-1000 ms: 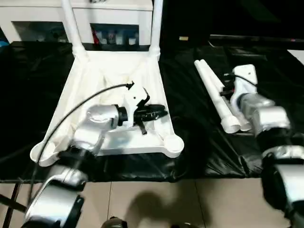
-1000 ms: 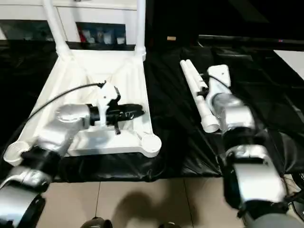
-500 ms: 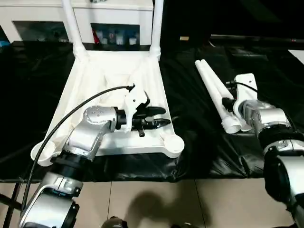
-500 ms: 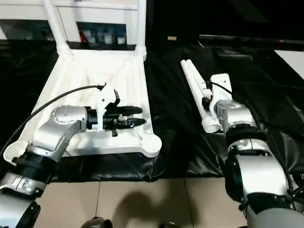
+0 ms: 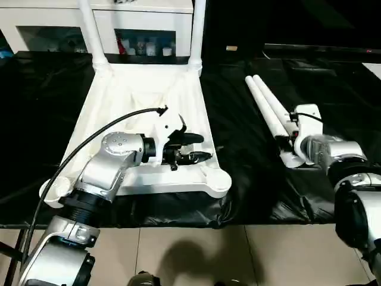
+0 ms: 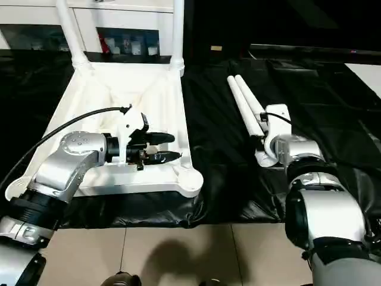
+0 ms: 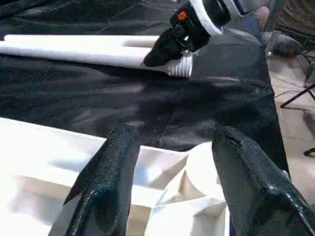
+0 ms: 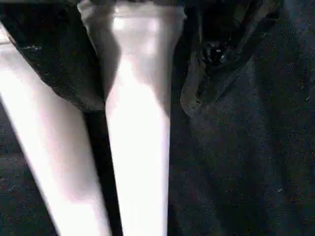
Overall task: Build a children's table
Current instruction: Pick table leg
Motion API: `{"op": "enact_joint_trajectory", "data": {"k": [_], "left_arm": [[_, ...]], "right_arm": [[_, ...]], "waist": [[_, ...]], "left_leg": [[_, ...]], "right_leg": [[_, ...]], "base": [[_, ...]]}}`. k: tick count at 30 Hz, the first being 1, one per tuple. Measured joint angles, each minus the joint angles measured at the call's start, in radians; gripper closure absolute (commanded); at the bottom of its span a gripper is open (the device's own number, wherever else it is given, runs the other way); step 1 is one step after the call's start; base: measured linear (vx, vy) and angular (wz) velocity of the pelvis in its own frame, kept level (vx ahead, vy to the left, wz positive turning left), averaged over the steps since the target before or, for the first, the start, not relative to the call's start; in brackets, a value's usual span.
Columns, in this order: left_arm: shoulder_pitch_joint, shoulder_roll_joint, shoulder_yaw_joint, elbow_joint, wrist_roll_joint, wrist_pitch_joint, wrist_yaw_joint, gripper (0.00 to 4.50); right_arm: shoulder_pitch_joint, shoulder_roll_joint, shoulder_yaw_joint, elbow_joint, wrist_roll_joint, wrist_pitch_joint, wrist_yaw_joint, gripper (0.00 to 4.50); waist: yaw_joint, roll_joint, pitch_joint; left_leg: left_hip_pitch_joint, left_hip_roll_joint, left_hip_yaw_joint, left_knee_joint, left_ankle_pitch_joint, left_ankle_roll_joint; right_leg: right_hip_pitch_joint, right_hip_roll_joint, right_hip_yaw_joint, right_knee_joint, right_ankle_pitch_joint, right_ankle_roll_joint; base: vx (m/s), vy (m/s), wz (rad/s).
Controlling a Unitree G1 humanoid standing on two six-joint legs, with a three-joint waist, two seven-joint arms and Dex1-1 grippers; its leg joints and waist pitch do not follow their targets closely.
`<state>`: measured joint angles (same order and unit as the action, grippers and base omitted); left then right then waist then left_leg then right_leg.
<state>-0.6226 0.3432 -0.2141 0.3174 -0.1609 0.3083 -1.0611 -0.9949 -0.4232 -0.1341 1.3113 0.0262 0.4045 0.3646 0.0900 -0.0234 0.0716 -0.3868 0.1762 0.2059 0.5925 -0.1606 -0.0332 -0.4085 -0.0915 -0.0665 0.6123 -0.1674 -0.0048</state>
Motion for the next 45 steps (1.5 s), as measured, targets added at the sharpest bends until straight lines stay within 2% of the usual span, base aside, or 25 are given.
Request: {"op": "enact_joint_trajectory", "data": {"k": [5, 6, 10, 15, 22, 29, 32, 36, 37, 42, 43, 45], "left_arm": [[0.0, 0.005, -0.002, -0.014, -0.003, 0.021, -0.02, 1.79], [0.0, 0.009, -0.002, -0.017, -0.004, 0.026, -0.026, 1.77], [0.0, 0.022, -0.003, -0.02, -0.012, 0.04, -0.046, 1.77], [0.0, 0.022, -0.007, -0.021, -0.019, 0.052, -0.049, 1.77], [0.0, 0.02, -0.013, -0.021, -0.019, 0.062, -0.049, 1.77], [-0.003, 0.012, -0.016, -0.02, -0.019, 0.07, -0.033, 1.77], [-0.025, -0.014, 0.006, -0.002, -0.018, 0.066, 0.029, 1.77], [-0.057, -0.042, 0.042, 0.034, -0.018, 0.066, 0.101, 1.77], [-0.064, -0.055, 0.057, 0.055, -0.018, 0.067, 0.132, 1.6], [-0.11, -0.137, 0.126, 0.139, -0.045, 0.091, 0.262, 1.35], [-0.123, -0.159, 0.146, 0.156, -0.056, 0.099, 0.293, 1.35], [-0.15, -0.196, 0.195, 0.193, -0.084, 0.11, 0.352, 1.03]], "right_arm": [[-0.031, -0.021, 0.025, 0.025, -0.024, 0.058, 0.072, 1.64], [-0.032, -0.021, 0.028, 0.028, -0.031, 0.074, 0.078, 1.92], [-0.056, -0.036, 0.064, 0.036, -0.065, 0.132, 0.107, 2.13], [-0.066, -0.045, 0.105, 0.037, -0.109, 0.157, 0.149, 2.52], [-0.063, -0.039, 0.099, 0.034, -0.112, 0.163, 0.131, 2.59], [-0.057, -0.027, 0.023, 0.034, -0.063, 0.147, 0.093, 2.59], [-0.057, -0.013, -0.001, 0.035, -0.027, 0.133, 0.13, 2.6], [-0.057, -0.008, -0.017, 0.034, -0.015, 0.126, 0.166, 2.61], [-0.057, -0.004, -0.027, 0.033, -0.005, 0.123, 0.174, 2.61], [-0.034, 0.034, -0.123, -0.013, 0.099, 0.016, 0.227, 2.61], [-0.021, 0.036, -0.158, -0.028, 0.135, -0.008, 0.254, 2.61], [0.001, 0.063, -0.235, -0.077, 0.221, -0.049, 0.31, 2.61]], "waist": [[0.0, 0.0, 0.0], [0.001, 0.0, 0.0], [0.001, 0.0, 0.0], [0.004, 0.0, 0.0], [0.006, -0.001, -0.001], [0.003, -0.002, -0.001], [0.0, -0.002, -0.001], [0.002, 0.0, -0.001], [0.002, 0.001, 0.0], [0.004, 0.005, 0.001], [0.006, 0.005, 0.001], [0.012, 0.006, 0.001]], "left_leg": [[0.0, 0.0, 0.0, 0.0, 0.0, 0.0], [0.0, 0.0, 0.0, 0.0, 0.0, 0.0], [0.0, 0.0, 0.0, 0.001, 0.0, 0.0], [0.0, 0.0, 0.0, 0.001, 0.0, 0.0], [0.001, 0.0, -0.001, 0.003, 0.0, 0.0], [0.002, 0.001, -0.001, 0.004, 0.0, 0.0], [0.002, 0.001, -0.001, 0.005, 0.0, 0.0], [0.001, 0.001, -0.001, 0.005, 0.0, 0.0], [0.0, 0.001, -0.001, 0.005, 0.0, 0.0], [-0.002, 0.001, -0.001, 0.005, 0.0, 0.001], [-0.003, 0.001, -0.001, 0.005, 0.0, 0.001], [-0.004, 0.002, -0.001, 0.006, -0.001, 0.002]], "right_leg": [[0.0, 0.0, 0.0, 0.001, 0.0, 0.0], [0.0, 0.0, 0.0, 0.001, 0.0, 0.0], [0.0, 0.0, 0.0, 0.001, 0.0, 0.0], [0.001, 0.0, 0.0, 0.001, 0.0, 0.0], [0.001, 0.0, 0.0, 0.001, 0.0, 0.0], [0.002, 0.0, 0.0, 0.003, 0.0, 0.0], [0.002, 0.0, 0.0, 0.004, 0.0, 0.0], [0.001, 0.0, -0.001, 0.003, 0.0, 0.0], [0.001, 0.0, -0.001, 0.003, 0.0, 0.0], [-0.001, 0.0, -0.001, 0.003, 0.0, -0.001], [-0.001, 0.0, -0.002, 0.003, 0.0, -0.001], [-0.002, 0.0, -0.002, 0.003, 0.0, -0.001]], "base": [[0.0, 0.0, 0.0], [0.0, 0.0, 0.0], [0.0, 0.0, 0.0], [0.0, 0.0, 0.0], [0.0, 0.0, 0.0], [0.0, 0.0, 0.0], [0.0, 0.0, 0.0], [0.0, 0.0, 0.0], [0.0, 0.0, 0.0], [0.0, 0.0, 0.0], [0.0, 0.0, 0.0], [0.0, 0.0, 0.0]]}}
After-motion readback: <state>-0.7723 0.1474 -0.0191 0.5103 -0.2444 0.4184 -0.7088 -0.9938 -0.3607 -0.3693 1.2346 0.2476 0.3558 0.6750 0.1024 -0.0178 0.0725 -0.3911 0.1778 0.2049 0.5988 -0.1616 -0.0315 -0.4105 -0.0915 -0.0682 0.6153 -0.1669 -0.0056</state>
